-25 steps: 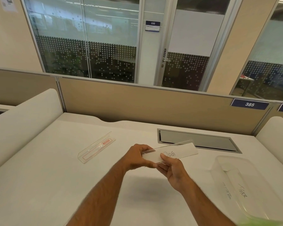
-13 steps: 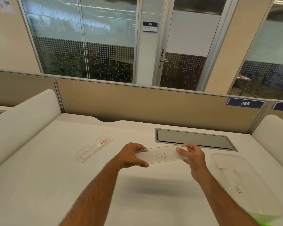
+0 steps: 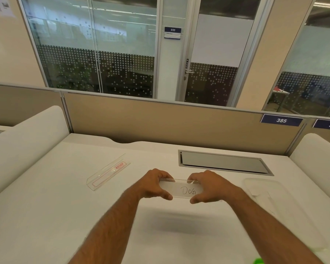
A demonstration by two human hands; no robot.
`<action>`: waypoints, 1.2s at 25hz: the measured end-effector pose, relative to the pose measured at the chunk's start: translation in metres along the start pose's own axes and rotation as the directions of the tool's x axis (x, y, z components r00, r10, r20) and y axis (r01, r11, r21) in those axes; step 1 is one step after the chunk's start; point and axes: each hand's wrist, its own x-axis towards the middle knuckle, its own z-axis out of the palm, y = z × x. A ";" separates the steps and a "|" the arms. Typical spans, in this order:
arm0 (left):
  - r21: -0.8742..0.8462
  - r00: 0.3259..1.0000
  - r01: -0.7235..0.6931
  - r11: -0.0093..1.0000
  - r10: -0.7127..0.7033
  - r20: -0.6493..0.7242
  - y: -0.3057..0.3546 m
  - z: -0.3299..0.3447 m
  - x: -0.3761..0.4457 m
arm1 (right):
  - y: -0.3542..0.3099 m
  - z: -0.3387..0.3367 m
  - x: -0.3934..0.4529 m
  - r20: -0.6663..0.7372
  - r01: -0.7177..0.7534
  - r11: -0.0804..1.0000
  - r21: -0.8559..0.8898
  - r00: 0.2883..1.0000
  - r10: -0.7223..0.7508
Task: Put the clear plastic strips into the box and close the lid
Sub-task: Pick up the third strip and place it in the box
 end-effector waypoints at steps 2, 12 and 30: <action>0.002 1.000 0.000 1.000 0.000 0.004 0.000 0.000 -0.001 | 0.000 0.002 0.002 0.015 0.000 1.000 0.004 1.000 0.000; -0.017 0.997 0.004 1.000 -0.005 -0.071 0.009 0.014 -0.001 | 0.014 0.016 -0.002 -0.043 -0.037 0.997 -0.060 0.998 0.035; 0.477 0.985 0.144 0.867 -0.078 -0.156 -0.027 0.123 0.041 | 0.159 -0.006 -0.102 -0.430 -0.720 0.672 0.173 0.559 0.709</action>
